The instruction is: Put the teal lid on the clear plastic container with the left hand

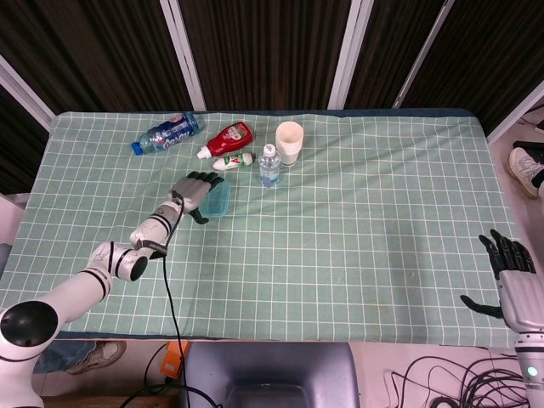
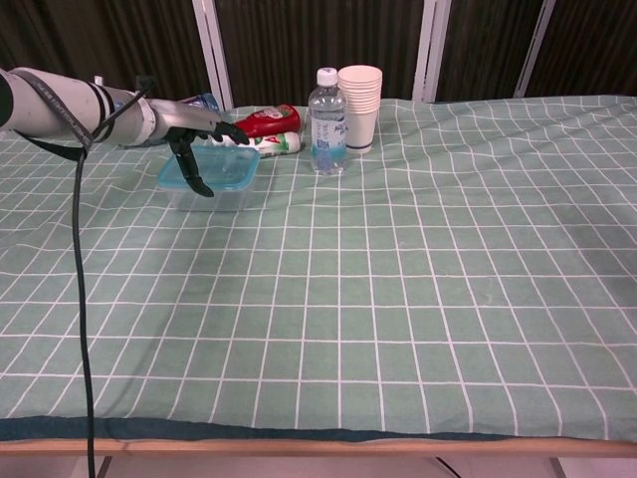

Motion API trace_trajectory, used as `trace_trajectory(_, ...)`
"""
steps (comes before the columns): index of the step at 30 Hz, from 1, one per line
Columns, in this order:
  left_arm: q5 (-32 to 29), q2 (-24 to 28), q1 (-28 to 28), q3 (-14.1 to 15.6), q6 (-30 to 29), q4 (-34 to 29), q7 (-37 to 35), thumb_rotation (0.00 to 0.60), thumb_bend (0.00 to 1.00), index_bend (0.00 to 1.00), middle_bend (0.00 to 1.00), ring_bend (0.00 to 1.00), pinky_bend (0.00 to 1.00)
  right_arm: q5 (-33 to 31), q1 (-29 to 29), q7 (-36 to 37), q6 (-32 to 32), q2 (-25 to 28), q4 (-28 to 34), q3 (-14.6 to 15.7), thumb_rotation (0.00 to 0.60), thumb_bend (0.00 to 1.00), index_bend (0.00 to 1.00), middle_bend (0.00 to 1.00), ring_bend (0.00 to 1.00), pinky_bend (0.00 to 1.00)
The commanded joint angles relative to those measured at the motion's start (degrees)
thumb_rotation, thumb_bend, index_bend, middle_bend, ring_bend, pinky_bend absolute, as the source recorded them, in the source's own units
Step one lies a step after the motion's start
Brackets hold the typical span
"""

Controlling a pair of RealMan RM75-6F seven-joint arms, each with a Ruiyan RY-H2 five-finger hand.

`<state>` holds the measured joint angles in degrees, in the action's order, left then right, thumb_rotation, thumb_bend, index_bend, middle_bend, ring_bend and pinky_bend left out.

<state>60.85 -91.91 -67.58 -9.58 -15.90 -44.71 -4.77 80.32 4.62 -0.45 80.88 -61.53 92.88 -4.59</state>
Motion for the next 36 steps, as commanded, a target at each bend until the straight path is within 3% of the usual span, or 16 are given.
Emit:
trace_trajectory(1,-0.27,0.57,0.25,-0.25,-1.37,-1.15,0.41,0.6,0.2,0.0,0.0,0.0,0.0,0.02,0.02,0.06,-0.05,0.01,-0.04,0.01,0.6,0.12,0.0,0.0,0.0,0.0)
trace_trajectory(8,2.15,7.05,3.42,-0.68,-9.05,-14.19,1.46,0.6,0.2,0.0,0.0,0.0,0.0,0.87,0.05,0.21,0.04,-0.01,-0.05,0.3,0.6,0.12,0.0,0.0,0.0,0.0)
trace_trajectory(13,1.52,8.52,4.71,0.63,-11.62,-18.7,4.59,0.6,0.21,0.0,0.0,0.0,0.0,2.26,0.02,0.08,0.26,-0.04,0.2,0.93,0.6,0.12,0.0,0.0,0.0,0.0)
trace_trajectory(26,-3.72,4.28,4.75,1.24,-11.54,-13.57,8.27,0.6,0.22,0.0,0.04,0.0,0.0,3.42,-0.51,1.4,1.2,0.33,-0.12,1.38,0.6,0.12,0.0,0.0,0.0,0.0)
trace_trajectory(36,-4.21,3.63,4.8,1.12,-10.96,-11.94,8.7,0.6,0.22,0.0,0.08,0.0,0.0,3.25,-0.5,1.39,1.1,0.3,-0.19,1.31,0.6,0.12,0.0,0.0,0.0,0.0)
